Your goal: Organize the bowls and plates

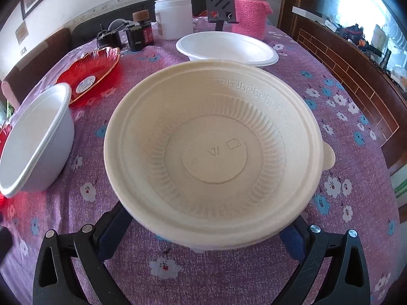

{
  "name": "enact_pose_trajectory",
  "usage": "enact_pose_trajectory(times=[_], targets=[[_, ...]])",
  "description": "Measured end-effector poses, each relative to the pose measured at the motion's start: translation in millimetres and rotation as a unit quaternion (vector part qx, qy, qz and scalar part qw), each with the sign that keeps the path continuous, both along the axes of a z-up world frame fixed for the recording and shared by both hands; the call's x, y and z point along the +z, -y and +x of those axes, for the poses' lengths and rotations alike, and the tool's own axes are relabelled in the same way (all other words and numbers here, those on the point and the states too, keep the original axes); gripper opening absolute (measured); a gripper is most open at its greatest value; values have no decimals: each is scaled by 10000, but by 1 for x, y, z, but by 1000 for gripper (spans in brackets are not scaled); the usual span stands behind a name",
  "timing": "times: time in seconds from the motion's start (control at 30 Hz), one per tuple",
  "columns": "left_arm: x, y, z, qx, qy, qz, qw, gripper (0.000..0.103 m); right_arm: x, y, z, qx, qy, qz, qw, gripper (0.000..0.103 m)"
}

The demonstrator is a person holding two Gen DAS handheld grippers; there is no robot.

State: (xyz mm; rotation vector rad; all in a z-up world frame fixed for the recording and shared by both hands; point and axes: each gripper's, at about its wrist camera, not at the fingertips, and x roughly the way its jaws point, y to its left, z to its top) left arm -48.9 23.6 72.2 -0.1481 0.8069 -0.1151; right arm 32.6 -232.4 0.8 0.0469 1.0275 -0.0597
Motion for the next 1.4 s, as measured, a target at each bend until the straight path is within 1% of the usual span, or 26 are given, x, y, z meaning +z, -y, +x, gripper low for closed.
enact_pose_trajectory(times=[0.1,0.13,0.2,0.23,0.27,0.3,0.37,0.43,0.5,0.57,0.6,0.63,0.7,0.73,0.8,0.83,0.87,0.93,0.97,1.0,1.07,1.13,1.2,1.23,1.3,1.4], targets=[[44,-15,-33,126,863,-49,9962,98,1,1,-9,37,-152,37,9999,102],[58,-23,-42,174,1046,-111,9943,98,2,1,-13,65,-216,45,9997,102],[82,-39,-53,114,1124,-300,9931,98,6,2,-23,53,-261,88,9996,102],[94,-47,-56,38,1143,-380,9927,98,12,2,-30,37,-176,63,9998,102],[106,-54,-63,23,1222,-417,9916,98,22,1,-41,24,18,5,10000,102],[120,-59,-72,72,1381,-404,9896,98,33,0,-53,24,248,-41,9997,102],[148,-69,-90,150,1765,-279,9838,98,67,-1,-78,61,803,-128,9967,102],[182,-71,-110,154,2162,-26,9762,98,113,-2,-105,84,1484,-277,9885,102],[220,-73,-128,241,2480,262,9681,98,162,-1,-127,6,2132,-422,9761,102],[260,-79,-147,394,2777,415,9590,99,220,4,-150,-76,2825,-444,9582,102],[280,-82,-154,457,2923,440,9542,103,246,7,-161,-148,3128,-454,9486,102],[299,-86,-160,536,3068,460,9491,103,278,11,-173,-206,3468,-414,9368,102],[334,-92,-168,704,3308,556,9394,103,328,15,-191,-196,3950,-248,9182,102],[350,-93,-168,752,3397,636,9354,103,357,18,-195,-178,4151,-126,9095,102],[381,-93,-169,803,3519,824,9290,103,405,25,-197,-183,4309,93,9022,102],[393,-94,-167,818,3544,880,9273,103,432,28,-195,-148,4326,236,9012,102],[403,-96,-165,830,3561,907,9263,103,451,28,-189,-116,4296,329,9023,102],[410,-101,-162,849,3577,899,9256,103,480,24,-177,-25,4242,448,9044,102],[408,-102,-160,833,3566,873,9264,103,485,19,-171,9,4169,465,9078,102],[401,-103,-154,775,3515,840,9292,103,484,16,-162,45,4072,496,9120,102],[380,-104,-137,656,3280,771,9392,103,462,10,-134,183,3740,707,9246,102],[352,-99,-109,574,2941,676,9516,103,428,5,-104,265,3338,937,9376,102],[325,-101,-82,432,2639,447,9626,103,385,-3,-67,395,2845,1040,9522,102],[310,-102,-67,348,2477,333,9676,103,362,-4,-52,406,2656,1055,9574,102],[281,-103,-40,269,2210,160,9748,103,328,-9,-24,436,2352,1128,9644,102],[234,-103,6,334,1770,-31,9836,103,274,-22,14,455,1920,1236,9725,102]])
